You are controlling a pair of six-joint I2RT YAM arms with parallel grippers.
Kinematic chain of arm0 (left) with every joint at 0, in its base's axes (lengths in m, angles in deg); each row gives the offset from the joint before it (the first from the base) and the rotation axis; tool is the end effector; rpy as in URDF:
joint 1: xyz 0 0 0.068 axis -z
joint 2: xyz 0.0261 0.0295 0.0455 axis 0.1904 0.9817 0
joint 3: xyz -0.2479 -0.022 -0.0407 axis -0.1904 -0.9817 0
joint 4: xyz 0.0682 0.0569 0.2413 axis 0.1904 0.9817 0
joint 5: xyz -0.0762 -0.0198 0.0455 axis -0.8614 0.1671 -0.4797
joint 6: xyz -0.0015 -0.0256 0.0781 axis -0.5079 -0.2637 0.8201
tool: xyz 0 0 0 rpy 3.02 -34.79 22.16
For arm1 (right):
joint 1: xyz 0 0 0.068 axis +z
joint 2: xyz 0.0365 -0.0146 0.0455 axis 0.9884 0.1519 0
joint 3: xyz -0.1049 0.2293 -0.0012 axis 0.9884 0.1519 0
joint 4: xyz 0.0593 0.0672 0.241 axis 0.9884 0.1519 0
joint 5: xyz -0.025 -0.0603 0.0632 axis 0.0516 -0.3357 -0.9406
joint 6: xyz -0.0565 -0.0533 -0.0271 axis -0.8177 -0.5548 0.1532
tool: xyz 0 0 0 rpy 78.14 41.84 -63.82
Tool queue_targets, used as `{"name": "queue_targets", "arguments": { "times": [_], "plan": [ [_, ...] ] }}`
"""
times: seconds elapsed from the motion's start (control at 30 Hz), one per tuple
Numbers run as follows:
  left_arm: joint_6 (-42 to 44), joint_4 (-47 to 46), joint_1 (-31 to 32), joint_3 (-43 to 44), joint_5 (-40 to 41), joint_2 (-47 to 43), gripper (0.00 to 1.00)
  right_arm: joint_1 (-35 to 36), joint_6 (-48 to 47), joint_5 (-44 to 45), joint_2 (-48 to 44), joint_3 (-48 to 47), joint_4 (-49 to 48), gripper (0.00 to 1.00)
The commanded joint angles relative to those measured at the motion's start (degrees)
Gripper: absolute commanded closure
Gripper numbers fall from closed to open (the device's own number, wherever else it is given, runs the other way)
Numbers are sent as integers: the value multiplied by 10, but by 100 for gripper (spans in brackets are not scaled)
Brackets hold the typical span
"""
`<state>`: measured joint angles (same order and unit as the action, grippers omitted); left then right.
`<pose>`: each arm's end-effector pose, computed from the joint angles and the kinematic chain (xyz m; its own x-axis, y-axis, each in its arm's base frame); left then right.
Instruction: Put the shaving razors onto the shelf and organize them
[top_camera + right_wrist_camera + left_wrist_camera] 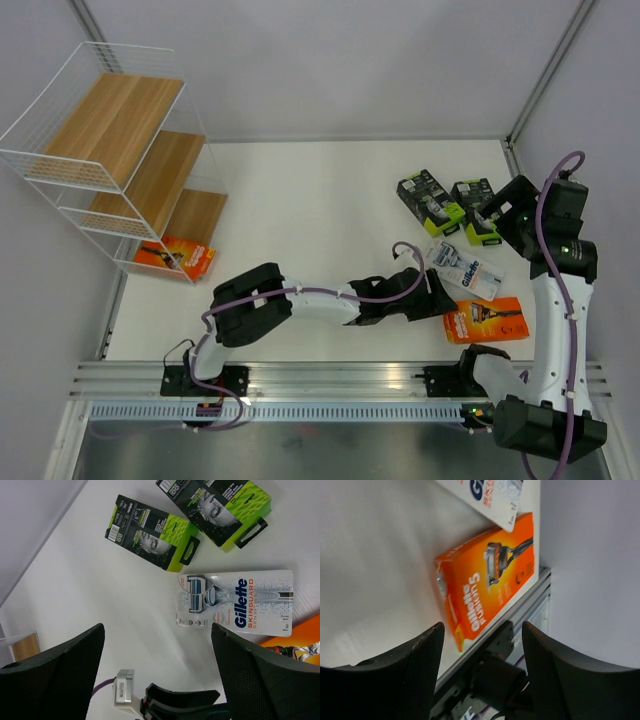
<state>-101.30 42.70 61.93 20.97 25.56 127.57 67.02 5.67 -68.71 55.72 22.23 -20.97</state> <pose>0.1450 -0.4512 0.1312 -0.9339 -0.1985 -0.2975 0.1358 0.5726 -0.8085 0.2167 -0.0480 0.3321 -0.3784 0.6902 -0.6167 0.4777 0.7163 0.5086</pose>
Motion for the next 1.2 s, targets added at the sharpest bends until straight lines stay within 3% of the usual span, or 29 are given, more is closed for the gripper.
{"name": "queue_targets", "arguments": {
  "times": [0.0, 0.53, 0.63, 0.73, 0.83, 1.0, 1.03, 1.17],
  "plan": [
    [-74, 8, 7, 33, 33, 32, 32, 1, 15, -20, -7, -30, 4, 8],
    [-91, 30, 10, 79, 23, 94, 41, 1, 22, -19, -13, -28, -2, 8],
    [-93, 31, 9, 77, 29, 95, 46, 2, 21, -16, -12, -26, -4, 8],
    [-86, 18, 8, 72, 31, 94, 59, 2, 20, -13, -10, -24, -5, 8],
    [-69, -17, 6, 75, 23, 100, 85, 2, 18, -9, -9, -19, -8, 8],
    [-60, -100, -10, 65, -11, 118, 90, 2, 16, -9, -4, 2, -18, 8],
    [-55, -110, -16, 57, -16, 116, 96, 2, 14, -12, -2, 4, -21, 8],
    [-14, -120, -43, -1, -3, 59, 98, 2, -6, -39, 5, 23, -38, 9]
  ]
}}
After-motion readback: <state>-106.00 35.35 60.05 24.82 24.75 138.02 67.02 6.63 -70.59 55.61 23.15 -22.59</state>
